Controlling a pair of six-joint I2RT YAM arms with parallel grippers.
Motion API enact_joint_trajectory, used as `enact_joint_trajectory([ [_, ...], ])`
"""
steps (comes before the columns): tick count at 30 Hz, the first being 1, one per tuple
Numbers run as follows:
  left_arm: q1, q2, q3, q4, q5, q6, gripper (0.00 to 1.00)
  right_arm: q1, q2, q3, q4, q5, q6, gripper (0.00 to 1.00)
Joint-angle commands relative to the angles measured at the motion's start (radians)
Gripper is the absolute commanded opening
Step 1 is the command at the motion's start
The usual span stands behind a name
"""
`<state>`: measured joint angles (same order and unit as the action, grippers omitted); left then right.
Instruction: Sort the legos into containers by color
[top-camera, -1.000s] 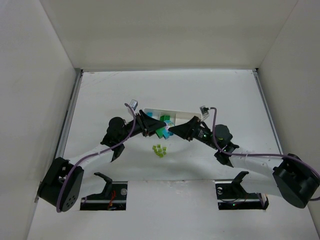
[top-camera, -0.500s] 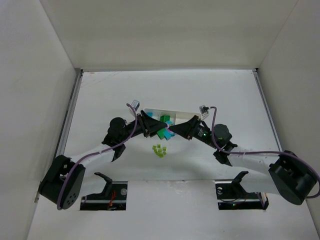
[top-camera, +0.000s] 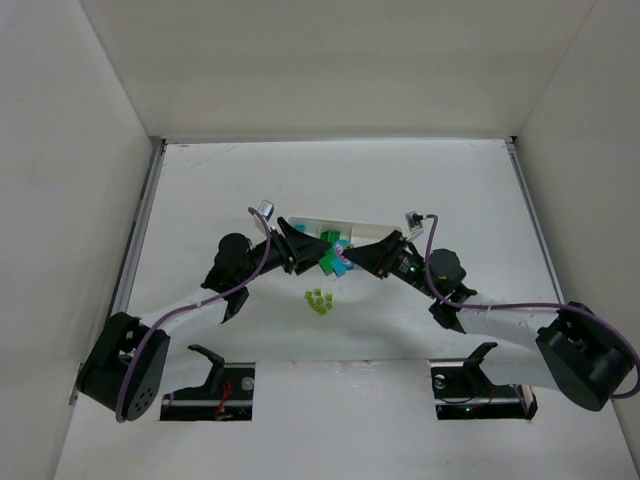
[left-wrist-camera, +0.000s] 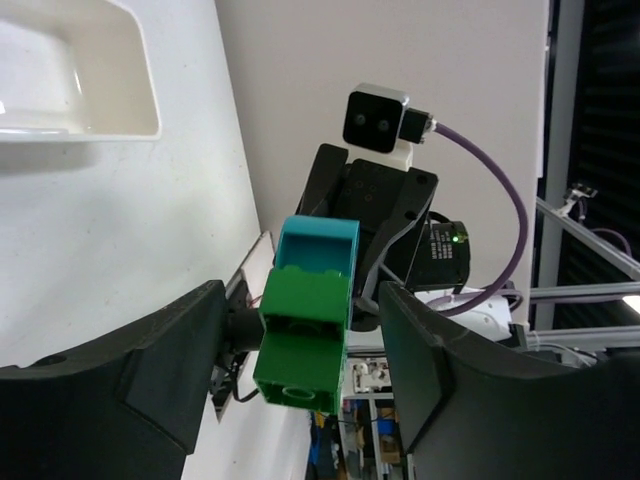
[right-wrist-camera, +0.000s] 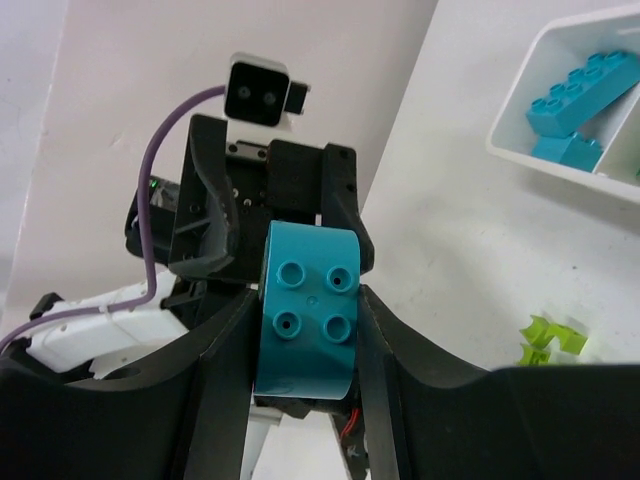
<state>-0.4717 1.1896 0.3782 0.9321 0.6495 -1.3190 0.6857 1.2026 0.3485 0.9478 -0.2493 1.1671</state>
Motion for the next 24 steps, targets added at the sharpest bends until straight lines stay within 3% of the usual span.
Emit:
enact_joint_trajectory([
  [1,-0.027,-0.059,-0.013,-0.035,-0.033,0.082,0.58,-0.010,-0.006,0.023,0.055,0.047,-0.012,0.35],
  [9,-0.104,-0.145,0.004,-0.217,-0.159,0.211,0.57,-0.002,0.041,0.058,0.037,0.093,-0.037,0.35],
  [16,-0.129,-0.125,0.018,-0.233,-0.195,0.228,0.46,0.002,0.055,0.058,0.048,0.108,-0.035,0.35],
  [24,-0.130,-0.113,0.021,-0.213,-0.243,0.234,0.47,0.007,0.072,0.057,0.048,0.091,-0.029,0.35],
])
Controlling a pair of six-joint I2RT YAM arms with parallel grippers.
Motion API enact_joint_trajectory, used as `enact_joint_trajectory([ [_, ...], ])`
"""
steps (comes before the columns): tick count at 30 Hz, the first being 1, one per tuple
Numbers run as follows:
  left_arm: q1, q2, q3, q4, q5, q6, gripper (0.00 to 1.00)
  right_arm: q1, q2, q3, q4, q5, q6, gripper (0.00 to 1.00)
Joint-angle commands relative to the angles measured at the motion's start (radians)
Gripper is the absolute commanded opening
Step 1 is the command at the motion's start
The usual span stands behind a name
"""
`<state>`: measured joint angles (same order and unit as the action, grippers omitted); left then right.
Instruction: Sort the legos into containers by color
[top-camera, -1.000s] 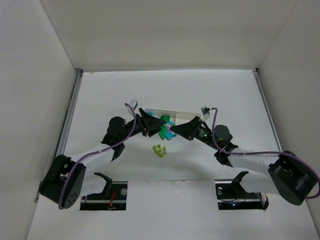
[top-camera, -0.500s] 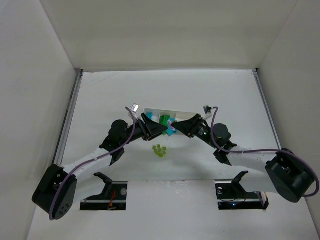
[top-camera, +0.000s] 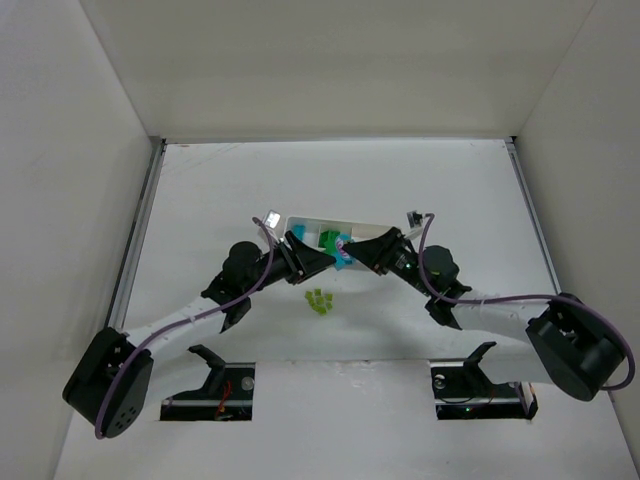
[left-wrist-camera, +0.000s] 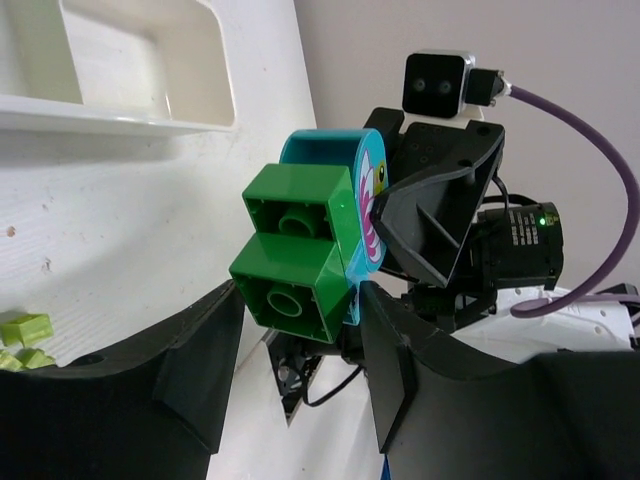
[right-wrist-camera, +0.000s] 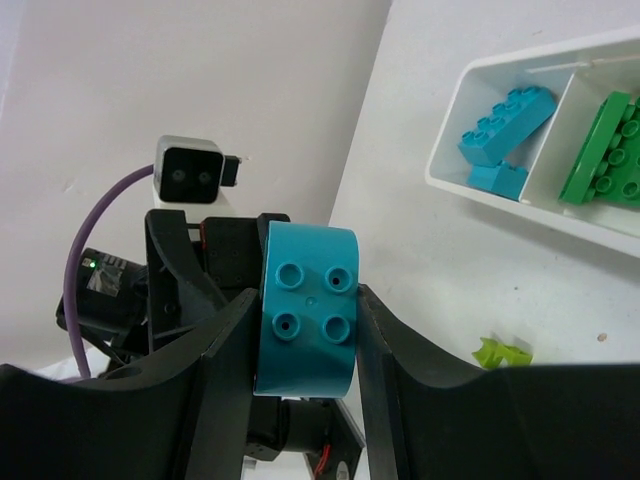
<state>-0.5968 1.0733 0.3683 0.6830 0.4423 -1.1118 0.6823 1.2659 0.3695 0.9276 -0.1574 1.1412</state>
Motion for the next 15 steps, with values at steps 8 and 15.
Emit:
enact_joint_trajectory([
  [8,-0.022,0.028,0.026,0.098,-0.054,0.020,0.47,0.019,0.050,0.023,0.135,-0.016,0.034,0.35],
  [15,-0.039,0.010,0.018,0.131,-0.082,0.018,0.34,0.019,0.105,0.016,0.223,-0.048,0.091,0.35],
])
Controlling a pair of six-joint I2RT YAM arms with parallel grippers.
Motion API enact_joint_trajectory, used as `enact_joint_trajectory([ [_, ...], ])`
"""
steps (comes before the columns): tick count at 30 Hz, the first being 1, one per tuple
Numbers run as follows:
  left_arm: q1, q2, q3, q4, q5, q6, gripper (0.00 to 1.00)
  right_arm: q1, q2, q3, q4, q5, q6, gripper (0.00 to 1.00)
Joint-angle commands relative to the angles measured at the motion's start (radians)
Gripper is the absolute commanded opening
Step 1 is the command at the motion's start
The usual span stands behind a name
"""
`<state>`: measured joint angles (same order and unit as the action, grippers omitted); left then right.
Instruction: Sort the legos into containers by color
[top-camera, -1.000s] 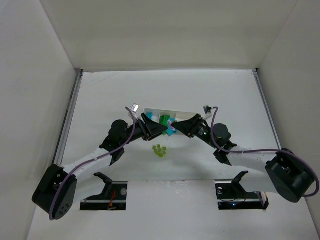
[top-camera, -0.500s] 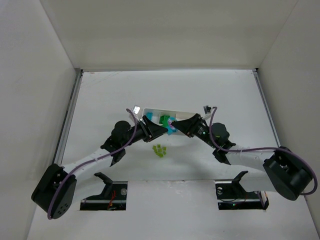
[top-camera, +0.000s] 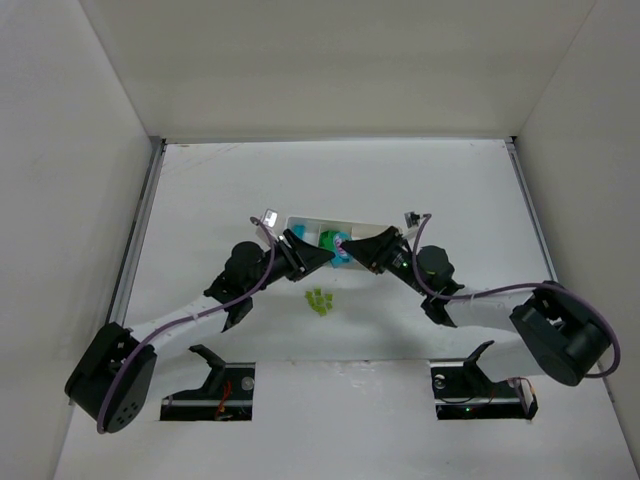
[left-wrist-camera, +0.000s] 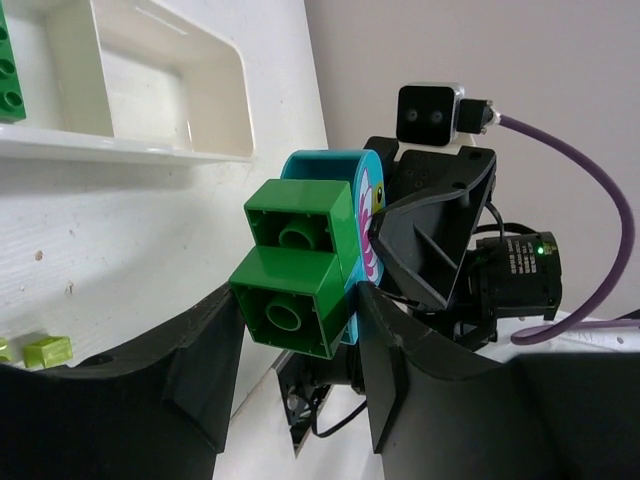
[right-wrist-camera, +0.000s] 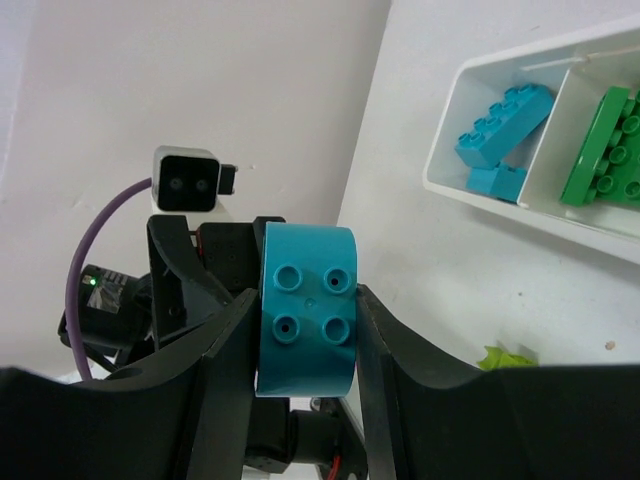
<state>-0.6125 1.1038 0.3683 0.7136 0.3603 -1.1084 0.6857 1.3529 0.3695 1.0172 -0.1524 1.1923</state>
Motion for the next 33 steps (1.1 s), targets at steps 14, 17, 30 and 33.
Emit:
enact_joint_trajectory([
  [14,-0.048,-0.205,-0.040,0.116,-0.075,0.009,0.09,-0.030,0.071,0.013,0.218,-0.075,0.133,0.35],
  [17,-0.043,-0.237,-0.065,0.112,-0.077,0.004,0.09,-0.045,0.084,0.023,0.228,-0.090,0.147,0.35],
  [30,-0.048,-0.213,-0.069,0.158,-0.080,-0.005,0.23,0.001,0.150,0.104,0.239,-0.087,0.173,0.35],
  [33,-0.039,-0.211,-0.068,0.175,-0.086,-0.007,0.24,0.016,0.167,0.118,0.242,-0.082,0.182,0.35],
])
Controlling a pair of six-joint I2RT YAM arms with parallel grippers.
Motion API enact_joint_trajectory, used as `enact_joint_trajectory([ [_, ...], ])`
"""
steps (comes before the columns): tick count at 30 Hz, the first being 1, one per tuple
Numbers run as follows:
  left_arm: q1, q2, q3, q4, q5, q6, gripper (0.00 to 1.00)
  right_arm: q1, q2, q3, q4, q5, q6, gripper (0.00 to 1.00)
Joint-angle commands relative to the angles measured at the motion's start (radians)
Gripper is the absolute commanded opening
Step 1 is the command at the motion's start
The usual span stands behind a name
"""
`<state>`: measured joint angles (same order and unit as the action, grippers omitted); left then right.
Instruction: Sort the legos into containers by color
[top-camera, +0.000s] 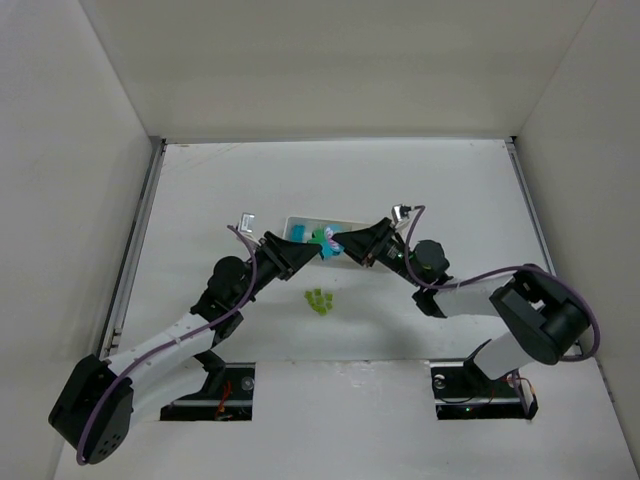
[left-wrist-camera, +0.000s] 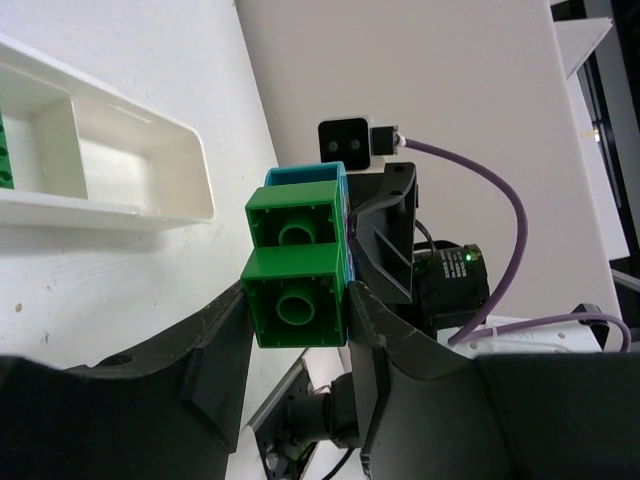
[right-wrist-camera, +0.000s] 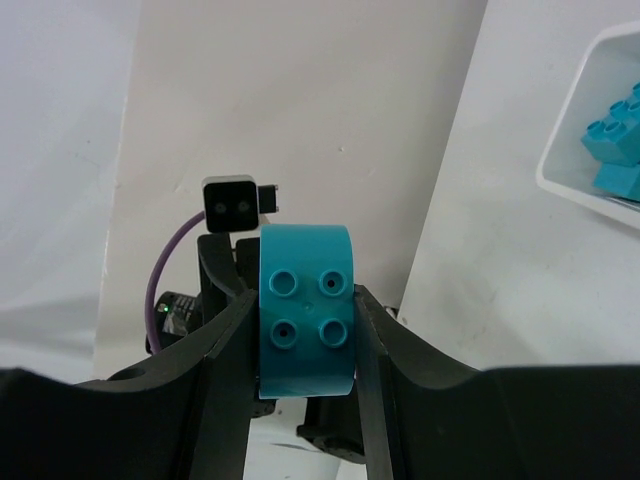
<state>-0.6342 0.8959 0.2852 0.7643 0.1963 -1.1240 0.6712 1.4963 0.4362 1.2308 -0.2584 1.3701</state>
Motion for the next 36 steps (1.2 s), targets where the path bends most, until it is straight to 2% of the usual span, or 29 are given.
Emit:
enact_joint_trajectory([
  [1,-0.014,-0.003,0.016,0.124,0.074,0.009,0.24,0.034,0.028,0.053,0.032,0.024,0.006,0.35],
  [9,-0.022,-0.003,0.014,0.125,0.060,0.016,0.42,0.034,0.050,0.038,0.078,0.030,0.053,0.35],
  [13,-0.032,0.005,0.020,0.132,0.060,0.018,0.47,0.034,0.058,0.038,0.079,0.033,0.060,0.35],
  [22,-0.022,0.005,0.025,0.136,0.051,0.024,0.40,0.037,0.045,0.027,0.079,0.030,0.061,0.35],
  [33,-0.011,0.009,0.039,0.147,0.035,0.062,0.46,0.047,0.056,0.009,0.096,0.024,0.070,0.35],
  [36,-0.011,0.003,0.039,0.142,0.034,0.082,0.45,0.043,0.039,0.006,0.090,0.019,0.066,0.35],
])
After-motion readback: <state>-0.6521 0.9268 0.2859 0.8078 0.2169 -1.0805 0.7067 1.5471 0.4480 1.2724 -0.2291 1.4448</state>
